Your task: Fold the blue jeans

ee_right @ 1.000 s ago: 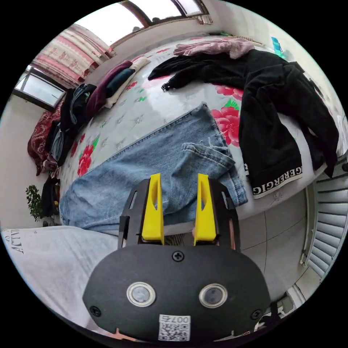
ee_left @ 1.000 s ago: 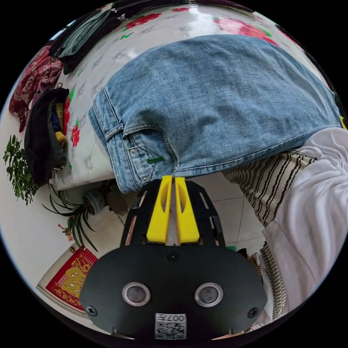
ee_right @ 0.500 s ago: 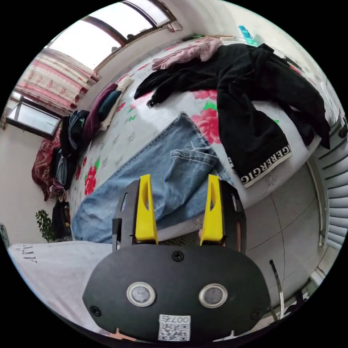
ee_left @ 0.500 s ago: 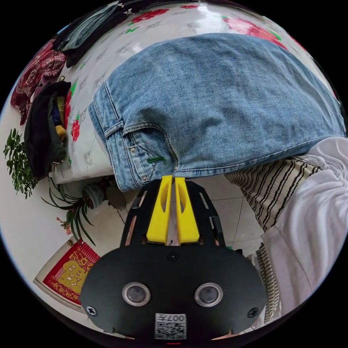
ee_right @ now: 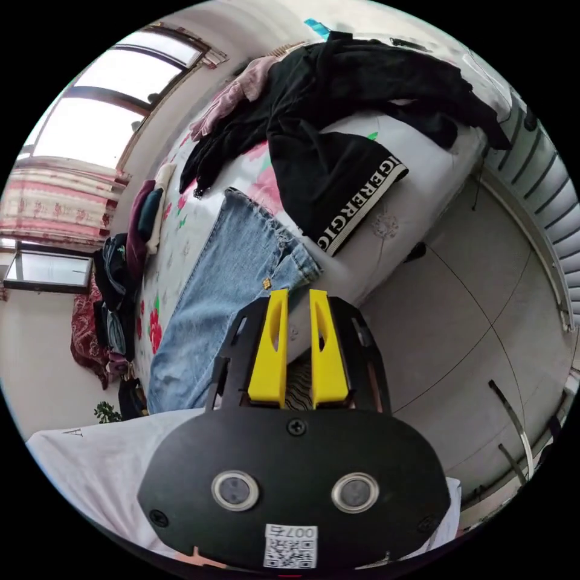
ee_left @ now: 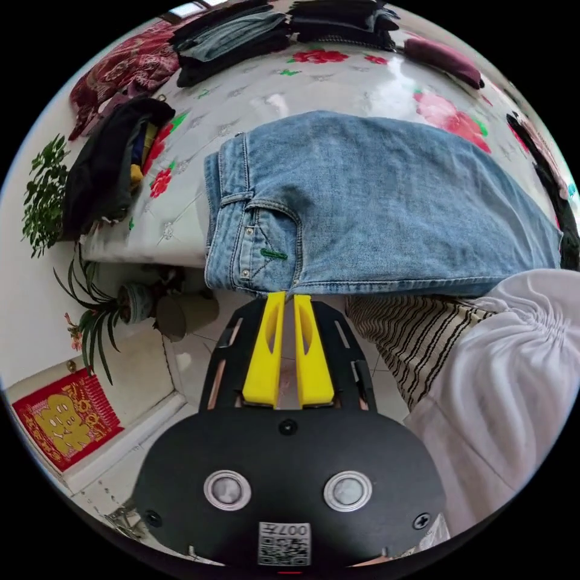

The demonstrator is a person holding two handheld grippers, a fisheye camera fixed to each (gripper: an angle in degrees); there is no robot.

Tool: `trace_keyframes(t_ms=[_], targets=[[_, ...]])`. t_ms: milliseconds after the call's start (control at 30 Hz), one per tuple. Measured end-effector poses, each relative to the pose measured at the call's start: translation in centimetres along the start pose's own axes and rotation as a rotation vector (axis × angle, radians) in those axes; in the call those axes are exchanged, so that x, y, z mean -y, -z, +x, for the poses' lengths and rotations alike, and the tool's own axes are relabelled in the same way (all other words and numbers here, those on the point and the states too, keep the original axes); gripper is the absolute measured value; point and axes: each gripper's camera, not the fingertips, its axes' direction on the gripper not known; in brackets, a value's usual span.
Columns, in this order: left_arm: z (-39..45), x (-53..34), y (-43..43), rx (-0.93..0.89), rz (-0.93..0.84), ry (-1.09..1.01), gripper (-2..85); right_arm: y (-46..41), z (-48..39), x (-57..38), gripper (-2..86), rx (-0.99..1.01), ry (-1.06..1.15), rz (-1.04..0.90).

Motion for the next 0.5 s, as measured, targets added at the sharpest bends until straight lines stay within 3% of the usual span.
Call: trace_keyframes(t_ms=[167, 233, 500], targets=[[-5.0, -3.5, 1.5, -0.065, 0.071, 0.23, 4.7, -2.7, 2.4, 0.1, 9.7, 0.123, -0.088, -0.037], [-6.7, -3.6, 1.1, -0.133, 0.092, 0.296, 6.0, -3.7, 1.9, 0.3, 7.8, 0.055, -0.106, -0.039], [-4.5, 4.0, -3.1, -0.242, 0.036, 0.217, 6.2, -5.7, -3.3, 5.4, 0.4, -0.058, 0.143, -0.104]])
